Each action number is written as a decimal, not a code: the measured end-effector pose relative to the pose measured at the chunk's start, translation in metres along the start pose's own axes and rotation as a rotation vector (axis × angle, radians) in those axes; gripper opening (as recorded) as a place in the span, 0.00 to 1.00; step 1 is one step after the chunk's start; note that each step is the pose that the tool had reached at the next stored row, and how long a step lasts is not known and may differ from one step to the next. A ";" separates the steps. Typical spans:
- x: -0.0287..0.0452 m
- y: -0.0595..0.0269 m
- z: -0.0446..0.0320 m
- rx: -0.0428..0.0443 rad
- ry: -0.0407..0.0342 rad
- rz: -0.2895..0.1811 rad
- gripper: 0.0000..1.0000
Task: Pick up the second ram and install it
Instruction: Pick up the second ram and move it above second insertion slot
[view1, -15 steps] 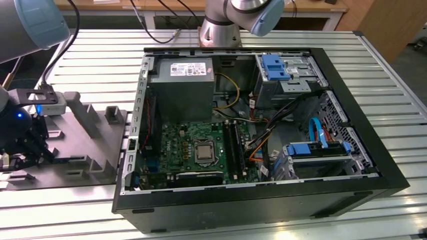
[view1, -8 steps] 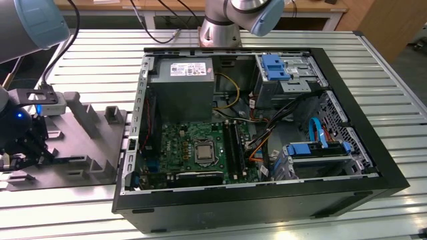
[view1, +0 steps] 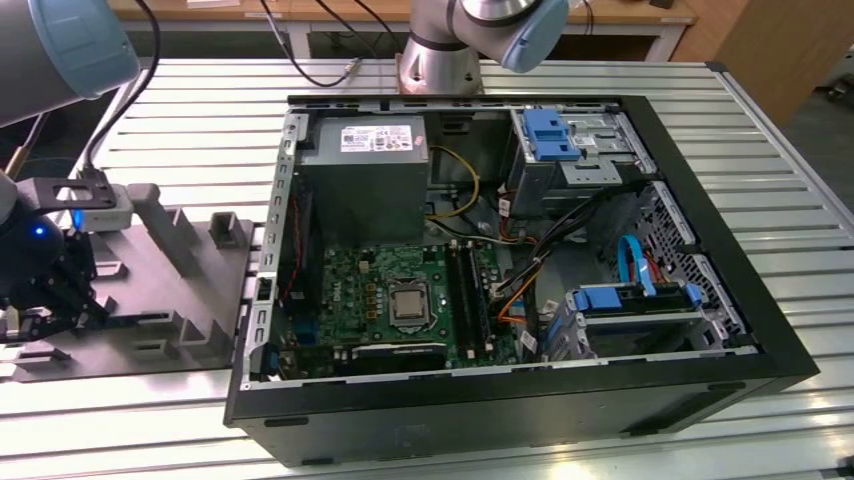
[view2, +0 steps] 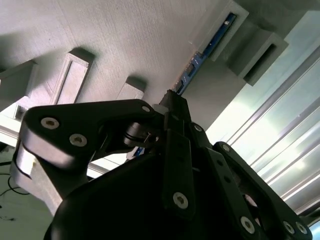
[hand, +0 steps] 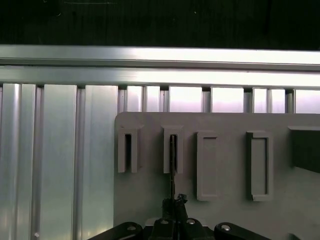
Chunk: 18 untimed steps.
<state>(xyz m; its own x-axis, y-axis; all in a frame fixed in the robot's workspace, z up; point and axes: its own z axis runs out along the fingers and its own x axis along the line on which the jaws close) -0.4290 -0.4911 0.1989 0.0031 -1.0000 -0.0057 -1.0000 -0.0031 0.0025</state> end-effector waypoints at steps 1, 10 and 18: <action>0.0000 0.0000 0.0000 0.0000 0.0000 0.004 0.11; 0.0000 0.0000 0.0000 0.0000 0.0000 0.005 0.11; -0.0001 0.0000 -0.0055 0.0001 -0.0001 0.005 0.11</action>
<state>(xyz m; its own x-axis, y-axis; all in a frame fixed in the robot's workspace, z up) -0.4290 -0.4911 0.2044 -0.0021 -1.0000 -0.0057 -1.0000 0.0021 0.0025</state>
